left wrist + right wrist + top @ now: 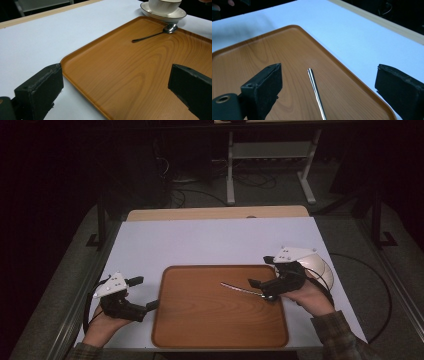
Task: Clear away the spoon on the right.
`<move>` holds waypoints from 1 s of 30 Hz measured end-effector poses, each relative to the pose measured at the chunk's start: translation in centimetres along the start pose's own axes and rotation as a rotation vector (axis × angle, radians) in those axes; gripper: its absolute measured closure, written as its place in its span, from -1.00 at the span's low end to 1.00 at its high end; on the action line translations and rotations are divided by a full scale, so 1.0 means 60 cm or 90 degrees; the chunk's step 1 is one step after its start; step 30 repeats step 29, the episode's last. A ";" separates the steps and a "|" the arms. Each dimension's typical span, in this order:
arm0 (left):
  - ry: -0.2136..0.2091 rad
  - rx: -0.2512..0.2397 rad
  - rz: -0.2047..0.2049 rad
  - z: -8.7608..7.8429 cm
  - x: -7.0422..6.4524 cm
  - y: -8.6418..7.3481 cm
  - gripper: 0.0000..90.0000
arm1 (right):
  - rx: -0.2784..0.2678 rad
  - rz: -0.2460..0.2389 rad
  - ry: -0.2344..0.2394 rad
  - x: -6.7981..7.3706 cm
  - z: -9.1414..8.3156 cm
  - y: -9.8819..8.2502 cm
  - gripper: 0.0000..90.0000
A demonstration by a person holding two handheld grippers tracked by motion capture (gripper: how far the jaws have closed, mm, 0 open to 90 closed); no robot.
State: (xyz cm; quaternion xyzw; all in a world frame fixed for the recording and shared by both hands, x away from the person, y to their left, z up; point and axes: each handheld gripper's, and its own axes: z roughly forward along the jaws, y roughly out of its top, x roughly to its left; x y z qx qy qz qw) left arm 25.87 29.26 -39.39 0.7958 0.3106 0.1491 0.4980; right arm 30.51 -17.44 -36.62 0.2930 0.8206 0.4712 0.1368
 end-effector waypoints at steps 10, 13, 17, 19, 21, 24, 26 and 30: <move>0.003 0.001 0.000 -0.002 0.002 -0.001 -1.00 | -0.015 0.013 -0.019 -0.001 -0.031 -0.035 -0.85; 0.003 0.002 -0.001 -0.002 0.002 -0.001 -1.00 | -0.026 0.020 -0.027 -0.002 -0.045 -0.049 -0.85; 0.003 0.003 -0.001 -0.001 0.002 -0.001 -1.00 | -0.040 0.025 -0.036 -0.002 -0.061 -0.061 -0.84; 0.004 0.004 -0.002 -0.001 0.003 -0.002 -1.00 | -0.051 0.031 -0.043 -0.001 -0.073 -0.075 -0.84; 0.004 0.006 -0.003 -0.001 0.003 -0.003 -1.00 | -0.051 0.030 -0.046 0.000 -0.079 -0.082 -0.83; 0.006 0.008 -0.004 0.000 0.005 -0.005 -1.00 | -0.044 0.031 -0.055 0.000 -0.089 -0.094 -0.83; 0.006 0.008 -0.004 0.000 0.005 -0.005 -1.00 | -0.045 0.033 -0.056 0.000 -0.091 -0.097 -0.83; 0.004 0.007 -0.004 0.000 0.005 -0.005 -1.00 | -0.051 0.040 -0.060 -0.001 -0.099 -0.105 -0.83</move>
